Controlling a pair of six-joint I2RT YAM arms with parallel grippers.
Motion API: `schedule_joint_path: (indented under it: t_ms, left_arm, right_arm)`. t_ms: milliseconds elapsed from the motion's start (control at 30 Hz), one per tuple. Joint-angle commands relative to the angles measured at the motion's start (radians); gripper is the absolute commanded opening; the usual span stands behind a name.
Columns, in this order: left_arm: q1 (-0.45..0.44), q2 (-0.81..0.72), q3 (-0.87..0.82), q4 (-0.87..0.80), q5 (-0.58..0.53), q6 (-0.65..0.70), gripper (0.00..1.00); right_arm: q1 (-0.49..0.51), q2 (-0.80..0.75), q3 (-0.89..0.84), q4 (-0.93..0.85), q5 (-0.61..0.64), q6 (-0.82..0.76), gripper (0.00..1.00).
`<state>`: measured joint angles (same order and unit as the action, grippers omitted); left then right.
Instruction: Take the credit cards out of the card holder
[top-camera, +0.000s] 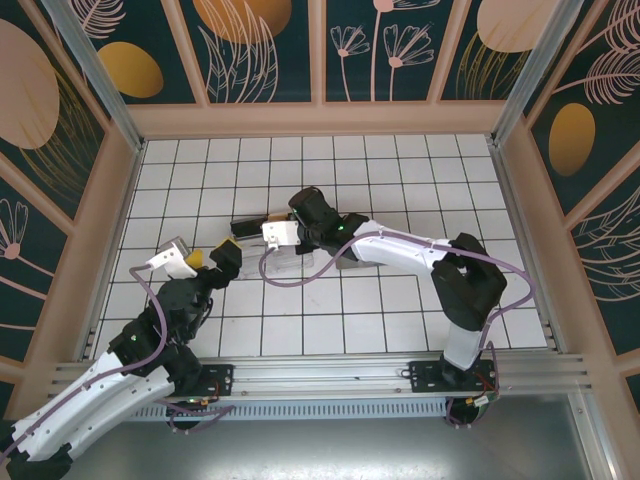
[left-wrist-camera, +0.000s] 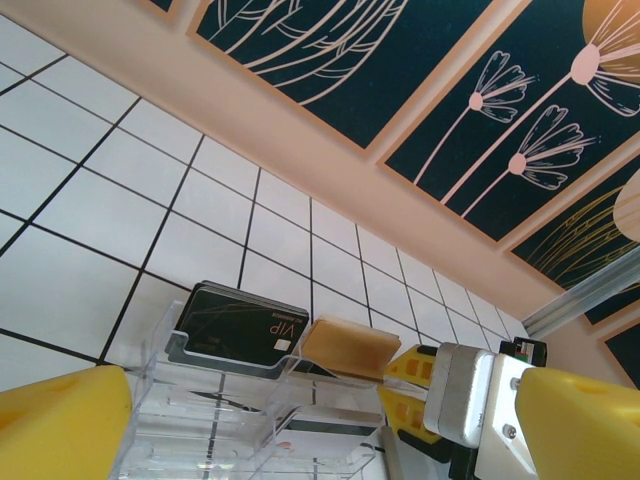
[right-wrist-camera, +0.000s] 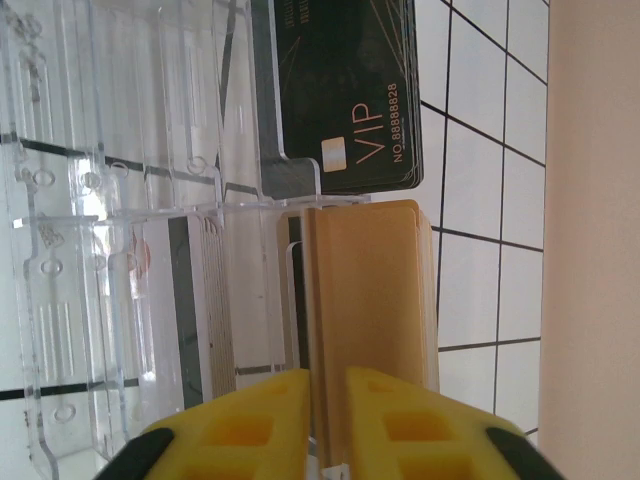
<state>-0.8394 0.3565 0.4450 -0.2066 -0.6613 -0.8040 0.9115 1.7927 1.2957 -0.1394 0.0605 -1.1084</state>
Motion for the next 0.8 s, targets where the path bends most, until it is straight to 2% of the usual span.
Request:
schedule_joint_path:
  t_ms: [0,600,667,767]
  left_arm:
    - [0.002,-0.011,0.001,-0.012,-0.009,0.017,0.99]
    - [0.002,-0.012,-0.003,-0.010,-0.001,0.018,0.99]
    - [0.002,-0.013,-0.005,-0.010,-0.002,0.019,0.99]
    - [0.003,-0.011,-0.005,-0.010,-0.003,0.019,0.99]
  right_arm:
    - [0.001,0.012,0.030,-0.004,0.014,0.012,0.28]
    - [-0.002,0.044,0.050,0.130,0.135,0.017,0.31]
    - [-0.002,0.044,0.045,0.129,0.134,0.024,0.36]
    - [-0.003,0.042,0.039,0.134,0.137,0.031,0.37]
